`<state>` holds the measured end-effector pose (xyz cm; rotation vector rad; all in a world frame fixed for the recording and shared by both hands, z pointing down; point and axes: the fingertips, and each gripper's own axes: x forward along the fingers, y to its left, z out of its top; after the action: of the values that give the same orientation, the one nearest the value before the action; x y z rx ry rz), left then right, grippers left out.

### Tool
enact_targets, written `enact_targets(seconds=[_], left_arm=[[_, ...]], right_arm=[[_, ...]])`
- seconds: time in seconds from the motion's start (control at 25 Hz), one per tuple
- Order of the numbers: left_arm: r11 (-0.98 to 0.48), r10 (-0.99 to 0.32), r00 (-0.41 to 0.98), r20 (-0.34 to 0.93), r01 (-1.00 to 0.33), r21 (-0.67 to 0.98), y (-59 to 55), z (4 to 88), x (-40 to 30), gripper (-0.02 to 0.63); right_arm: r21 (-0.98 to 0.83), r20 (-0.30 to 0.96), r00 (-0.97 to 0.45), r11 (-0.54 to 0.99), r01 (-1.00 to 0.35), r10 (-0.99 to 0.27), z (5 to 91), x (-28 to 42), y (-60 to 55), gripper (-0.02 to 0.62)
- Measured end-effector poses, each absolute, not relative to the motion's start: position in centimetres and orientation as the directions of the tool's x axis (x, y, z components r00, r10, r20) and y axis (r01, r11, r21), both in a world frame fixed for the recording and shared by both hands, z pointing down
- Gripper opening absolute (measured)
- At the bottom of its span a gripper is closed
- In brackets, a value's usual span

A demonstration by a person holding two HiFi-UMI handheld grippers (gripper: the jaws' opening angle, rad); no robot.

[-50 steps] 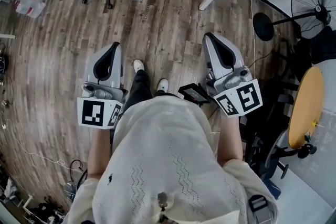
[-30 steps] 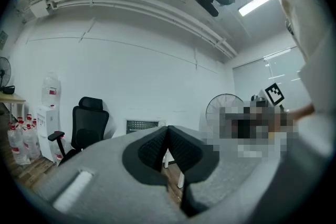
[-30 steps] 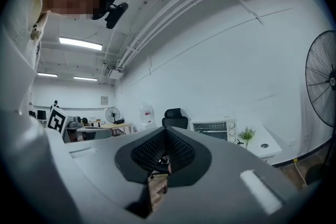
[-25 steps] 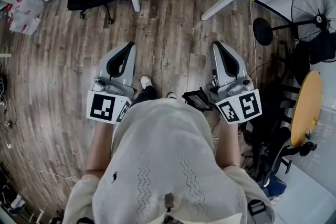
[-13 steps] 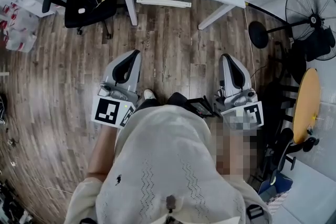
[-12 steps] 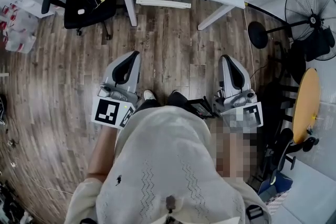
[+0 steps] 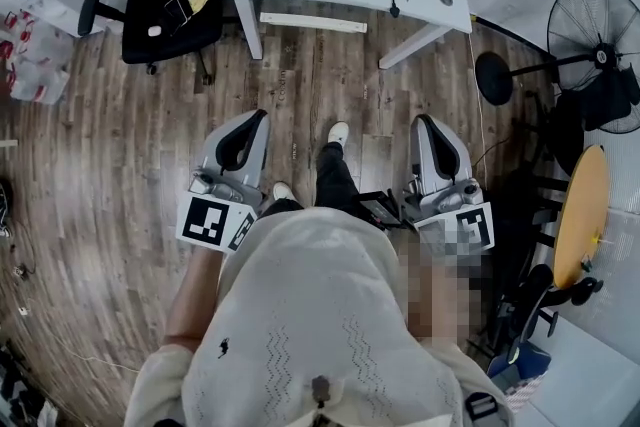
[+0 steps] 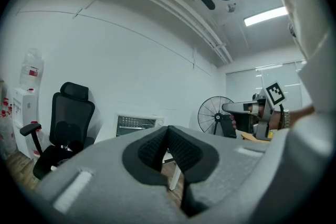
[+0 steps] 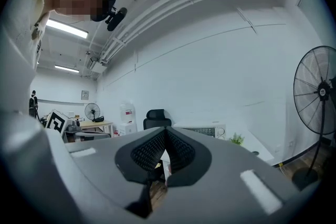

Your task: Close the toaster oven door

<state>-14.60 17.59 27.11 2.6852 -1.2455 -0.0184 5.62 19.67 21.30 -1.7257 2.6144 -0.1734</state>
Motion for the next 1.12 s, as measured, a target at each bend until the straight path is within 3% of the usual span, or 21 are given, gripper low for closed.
enact_targets(seconds=[1.12], left_arm=[[-0.534,-0.815,0.558,0.157,-0.828,0.171,-1.3,27.7,-0.9,0.005]], right_arm=[[-0.209,0.077,-0.599,0.574,-0.792,-0.797,23.2,16.8,-3.9,0.009]])
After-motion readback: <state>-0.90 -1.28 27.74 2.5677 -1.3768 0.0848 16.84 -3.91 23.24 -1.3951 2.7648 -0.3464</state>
